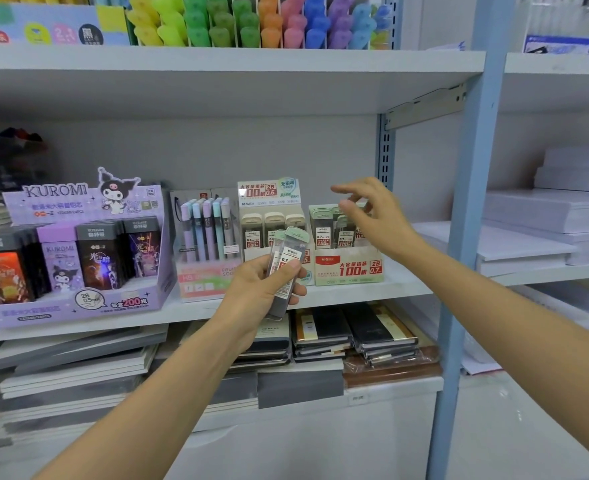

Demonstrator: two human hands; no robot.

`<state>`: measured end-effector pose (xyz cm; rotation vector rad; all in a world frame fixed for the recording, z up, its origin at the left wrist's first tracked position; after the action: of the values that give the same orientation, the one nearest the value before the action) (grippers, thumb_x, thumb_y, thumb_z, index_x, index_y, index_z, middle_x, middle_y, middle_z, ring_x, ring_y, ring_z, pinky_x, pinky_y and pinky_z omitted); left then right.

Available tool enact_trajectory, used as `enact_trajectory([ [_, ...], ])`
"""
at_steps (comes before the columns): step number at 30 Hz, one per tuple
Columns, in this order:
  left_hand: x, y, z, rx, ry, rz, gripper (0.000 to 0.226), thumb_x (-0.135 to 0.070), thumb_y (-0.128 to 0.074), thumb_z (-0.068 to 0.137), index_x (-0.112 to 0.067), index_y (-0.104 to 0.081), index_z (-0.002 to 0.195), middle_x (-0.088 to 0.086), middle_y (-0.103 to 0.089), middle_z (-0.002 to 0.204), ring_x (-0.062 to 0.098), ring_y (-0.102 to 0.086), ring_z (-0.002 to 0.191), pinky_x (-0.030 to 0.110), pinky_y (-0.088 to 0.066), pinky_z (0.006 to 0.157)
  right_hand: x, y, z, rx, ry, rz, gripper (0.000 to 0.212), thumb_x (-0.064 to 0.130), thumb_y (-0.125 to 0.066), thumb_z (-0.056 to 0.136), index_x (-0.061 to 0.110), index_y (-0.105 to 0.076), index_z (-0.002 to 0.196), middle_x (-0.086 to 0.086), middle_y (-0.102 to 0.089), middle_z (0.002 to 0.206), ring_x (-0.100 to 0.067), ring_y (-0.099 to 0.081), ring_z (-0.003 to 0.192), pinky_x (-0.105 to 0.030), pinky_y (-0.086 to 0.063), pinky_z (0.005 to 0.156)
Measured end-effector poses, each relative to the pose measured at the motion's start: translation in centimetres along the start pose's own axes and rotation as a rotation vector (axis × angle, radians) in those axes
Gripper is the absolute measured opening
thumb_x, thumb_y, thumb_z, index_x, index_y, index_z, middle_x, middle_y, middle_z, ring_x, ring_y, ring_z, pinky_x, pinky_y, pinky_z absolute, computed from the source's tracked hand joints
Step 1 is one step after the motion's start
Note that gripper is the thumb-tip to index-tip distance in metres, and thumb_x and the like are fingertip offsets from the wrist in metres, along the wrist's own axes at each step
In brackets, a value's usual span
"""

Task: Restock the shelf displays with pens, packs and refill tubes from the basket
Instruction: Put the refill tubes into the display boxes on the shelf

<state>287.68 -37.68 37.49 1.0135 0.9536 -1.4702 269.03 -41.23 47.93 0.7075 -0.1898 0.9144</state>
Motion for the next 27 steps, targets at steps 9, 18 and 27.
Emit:
enact_trajectory([
  [9, -1.2, -4.5, 0.1, 0.144, -0.113, 0.188, 0.021, -0.029, -0.057, 0.096, -0.015, -0.067, 0.109, -0.002, -0.072, 0.088, 0.007, -0.067, 0.075, 0.024, -0.054, 0.069, 4.3, -3.4, -5.2, 0.392, 0.055, 0.331, 0.018, 0.016, -0.059, 0.094, 0.008, -0.064, 0.109, -0.005, -0.065, 0.096, -0.018, -0.063, 0.089, -0.034, -0.055, 0.080],
  [18, -3.3, -6.1, -0.4, -0.018, -0.664, 1.263, 0.061, -0.033, -0.054, 0.095, -0.021, -0.030, 0.150, -0.002, -0.023, 0.159, 0.016, -0.012, 0.147, 0.038, -0.010, 0.121, -0.3, 6.0, -2.0, -0.054, 0.005, 0.170, 0.014, 0.014, -0.055, 0.097, 0.008, -0.060, 0.108, -0.009, -0.064, 0.101, -0.019, -0.061, 0.091, -0.025, -0.054, 0.076],
  [27, -0.9, -7.1, 1.1, 0.020, -0.639, 1.565, 0.078, -0.043, -0.050, 0.094, -0.018, -0.007, 0.155, 0.002, -0.015, 0.161, 0.020, -0.006, 0.149, 0.040, 0.002, 0.120, 0.2, 3.4, -0.2, 0.007, 0.129, -0.123, 0.021, 0.012, -0.058, 0.094, 0.009, -0.062, 0.115, -0.001, -0.065, 0.109, -0.010, -0.057, 0.098, -0.012, -0.044, 0.080],
])
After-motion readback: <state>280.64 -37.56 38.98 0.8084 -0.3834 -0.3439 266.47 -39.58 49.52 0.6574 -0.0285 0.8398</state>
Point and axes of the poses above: each hand's wrist, its own z-axis towards the middle knuckle, its own y-axis out of the back of the hand, x = y × z, the point moved 10 cm from there along z, towards the middle knuckle
